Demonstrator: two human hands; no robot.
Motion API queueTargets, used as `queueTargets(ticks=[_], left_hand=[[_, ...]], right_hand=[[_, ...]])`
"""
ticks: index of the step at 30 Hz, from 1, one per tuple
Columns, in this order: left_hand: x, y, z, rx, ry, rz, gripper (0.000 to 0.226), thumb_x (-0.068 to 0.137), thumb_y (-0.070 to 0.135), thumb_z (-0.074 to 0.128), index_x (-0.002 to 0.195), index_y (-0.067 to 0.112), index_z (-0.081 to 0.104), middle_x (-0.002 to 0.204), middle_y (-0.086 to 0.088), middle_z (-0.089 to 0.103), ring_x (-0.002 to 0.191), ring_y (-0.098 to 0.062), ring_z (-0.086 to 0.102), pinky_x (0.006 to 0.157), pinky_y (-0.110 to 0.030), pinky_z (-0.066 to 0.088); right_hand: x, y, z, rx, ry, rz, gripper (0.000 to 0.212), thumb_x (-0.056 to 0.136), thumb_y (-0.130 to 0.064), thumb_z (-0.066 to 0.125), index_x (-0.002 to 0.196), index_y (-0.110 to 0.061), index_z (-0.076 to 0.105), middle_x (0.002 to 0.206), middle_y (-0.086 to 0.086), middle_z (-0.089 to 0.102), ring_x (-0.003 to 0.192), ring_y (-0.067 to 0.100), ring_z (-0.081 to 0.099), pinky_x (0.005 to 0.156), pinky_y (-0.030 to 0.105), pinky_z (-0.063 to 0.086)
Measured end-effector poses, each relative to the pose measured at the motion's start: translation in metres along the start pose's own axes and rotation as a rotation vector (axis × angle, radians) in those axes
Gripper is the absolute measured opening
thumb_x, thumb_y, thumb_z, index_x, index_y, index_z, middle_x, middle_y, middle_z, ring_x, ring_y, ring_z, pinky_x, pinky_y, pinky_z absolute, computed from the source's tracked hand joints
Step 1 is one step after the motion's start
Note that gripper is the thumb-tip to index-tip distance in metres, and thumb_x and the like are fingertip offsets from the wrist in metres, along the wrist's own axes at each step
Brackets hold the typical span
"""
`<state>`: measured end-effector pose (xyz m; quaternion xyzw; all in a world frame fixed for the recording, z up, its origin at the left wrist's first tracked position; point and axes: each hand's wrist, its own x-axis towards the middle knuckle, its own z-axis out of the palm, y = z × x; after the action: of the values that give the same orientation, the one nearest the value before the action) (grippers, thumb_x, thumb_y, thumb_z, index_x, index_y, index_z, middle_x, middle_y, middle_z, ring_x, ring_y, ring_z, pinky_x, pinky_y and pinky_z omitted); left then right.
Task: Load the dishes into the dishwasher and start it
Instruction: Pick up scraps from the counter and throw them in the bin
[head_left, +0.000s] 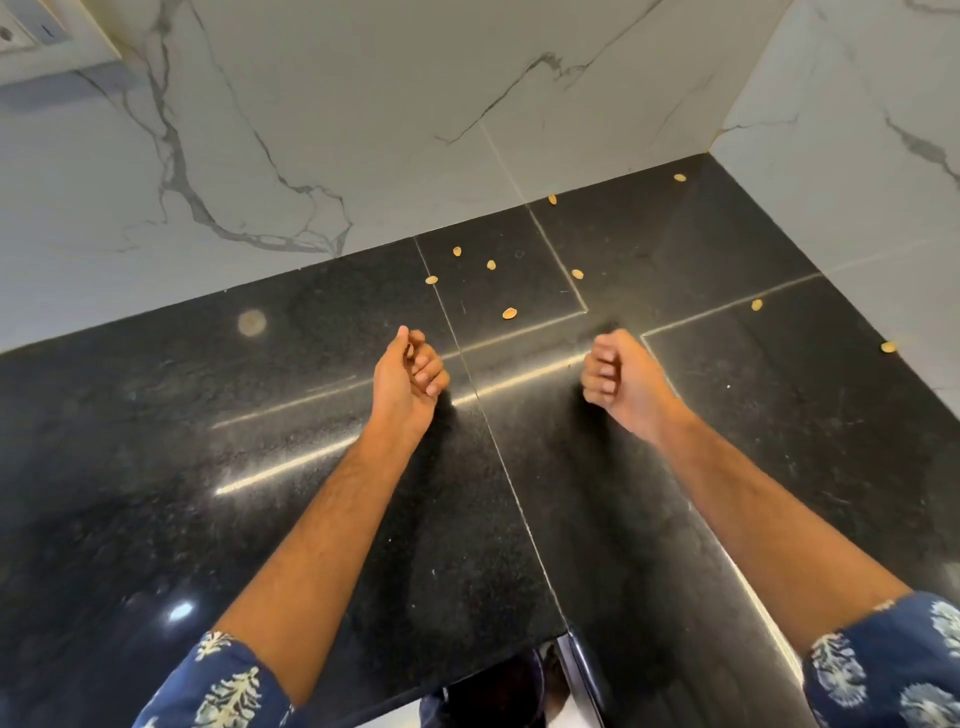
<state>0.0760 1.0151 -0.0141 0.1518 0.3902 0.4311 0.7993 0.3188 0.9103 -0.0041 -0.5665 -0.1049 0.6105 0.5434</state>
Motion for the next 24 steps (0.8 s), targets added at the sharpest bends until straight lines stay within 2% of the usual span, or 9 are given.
queueTargets(ticks=[1, 3, 6, 9, 11, 13, 16, 20, 24], left_hand=[[0.003, 0.0, -0.003, -0.025, 0.009, 0.013, 0.031, 0.107, 0.028, 0.04, 0.083, 0.015, 0.055, 0.055, 0.006, 0.042, 0.041, -0.005, 0.033, 0.037, -0.019, 0.028], [0.01, 0.0, -0.007, -0.053, 0.041, 0.048, 0.028, 0.108, 0.021, 0.039, 0.093, 0.012, 0.061, 0.063, 0.004, 0.052, 0.044, -0.004, 0.04, 0.04, -0.018, 0.033], [0.023, 0.006, -0.01, 0.052, 0.12, 0.082, 0.024, 0.107, 0.011, 0.039, 0.108, 0.008, 0.063, 0.066, 0.004, 0.051, 0.047, -0.004, 0.038, 0.044, -0.018, 0.032], [0.038, 0.018, -0.003, 0.26, 0.139, 0.082, 0.024, 0.104, 0.011, 0.043, 0.107, 0.008, 0.066, 0.059, 0.006, 0.036, 0.045, -0.005, 0.027, 0.042, -0.02, 0.024], [0.053, 0.027, 0.008, 0.476, 0.177, 0.133, 0.025, 0.101, 0.012, 0.044, 0.099, 0.01, 0.069, 0.057, 0.008, 0.03, 0.047, -0.007, 0.024, 0.043, -0.022, 0.022], [0.07, 0.033, 0.015, 0.879, 0.21, 0.311, 0.025, 0.1, 0.017, 0.047, 0.091, 0.014, 0.071, 0.063, 0.01, 0.044, 0.056, -0.007, 0.039, 0.054, -0.026, 0.034], [0.094, 0.035, 0.012, 1.494, 0.124, 0.617, 0.025, 0.103, 0.037, 0.051, 0.098, 0.014, 0.058, 0.086, 0.005, 0.061, 0.08, -0.014, 0.057, 0.074, -0.034, 0.042], [0.132, 0.038, 0.0, 1.958, 0.045, 0.742, 0.038, 0.097, 0.052, 0.055, 0.106, 0.015, 0.049, 0.106, -0.003, 0.065, 0.094, -0.025, 0.062, 0.087, -0.046, 0.044], [0.159, 0.044, -0.005, 2.207, 0.046, 0.922, 0.042, 0.098, 0.057, 0.044, 0.104, 0.016, 0.048, 0.099, -0.005, 0.065, 0.087, -0.03, 0.063, 0.077, -0.047, 0.044]], right_hand=[[0.0, -0.003, 0.004, 0.212, -0.074, 0.045, 0.025, 0.088, -0.021, 0.042, 0.064, -0.02, 0.039, 0.059, -0.005, 0.031, 0.048, 0.01, 0.025, 0.039, 0.021, 0.022], [0.004, -0.006, 0.008, 0.381, -0.106, 0.052, 0.022, 0.089, -0.015, 0.039, 0.075, -0.011, 0.056, 0.067, 0.0, 0.044, 0.052, 0.009, 0.031, 0.042, 0.019, 0.028], [0.017, -0.007, 0.017, 0.275, -0.054, 0.068, 0.033, 0.094, -0.008, 0.039, 0.111, 0.001, 0.066, 0.069, 0.002, 0.051, 0.052, 0.008, 0.035, 0.046, 0.018, 0.032], [0.033, -0.012, 0.031, -0.133, 0.08, -0.013, 0.029, 0.097, -0.011, 0.044, 0.109, -0.007, 0.07, 0.063, -0.006, 0.036, 0.05, 0.007, 0.026, 0.042, 0.019, 0.023], [0.049, -0.018, 0.044, -0.642, 0.201, -0.266, 0.025, 0.096, -0.016, 0.046, 0.096, -0.017, 0.071, 0.067, -0.01, 0.048, 0.055, 0.009, 0.041, 0.049, 0.025, 0.032], [0.065, -0.022, 0.055, -1.097, 0.249, -0.495, 0.018, 0.098, -0.023, 0.047, 0.099, -0.021, 0.065, 0.08, -0.008, 0.064, 0.073, 0.016, 0.057, 0.065, 0.031, 0.041], [0.085, -0.026, 0.068, -1.492, 0.218, -0.648, 0.022, 0.1, -0.04, 0.049, 0.109, -0.02, 0.049, 0.086, 0.002, 0.068, 0.078, 0.03, 0.061, 0.068, 0.038, 0.043], [0.109, -0.025, 0.069, -1.79, 0.205, -0.683, 0.039, 0.096, -0.055, 0.05, 0.103, -0.018, 0.041, 0.082, 0.002, 0.065, 0.073, 0.03, 0.062, 0.06, 0.036, 0.042], [0.116, -0.013, 0.059, -1.798, 0.194, -0.753, 0.035, 0.099, -0.055, 0.041, 0.095, -0.021, 0.034, 0.076, -0.004, 0.059, 0.063, 0.024, 0.051, 0.051, 0.032, 0.035]])
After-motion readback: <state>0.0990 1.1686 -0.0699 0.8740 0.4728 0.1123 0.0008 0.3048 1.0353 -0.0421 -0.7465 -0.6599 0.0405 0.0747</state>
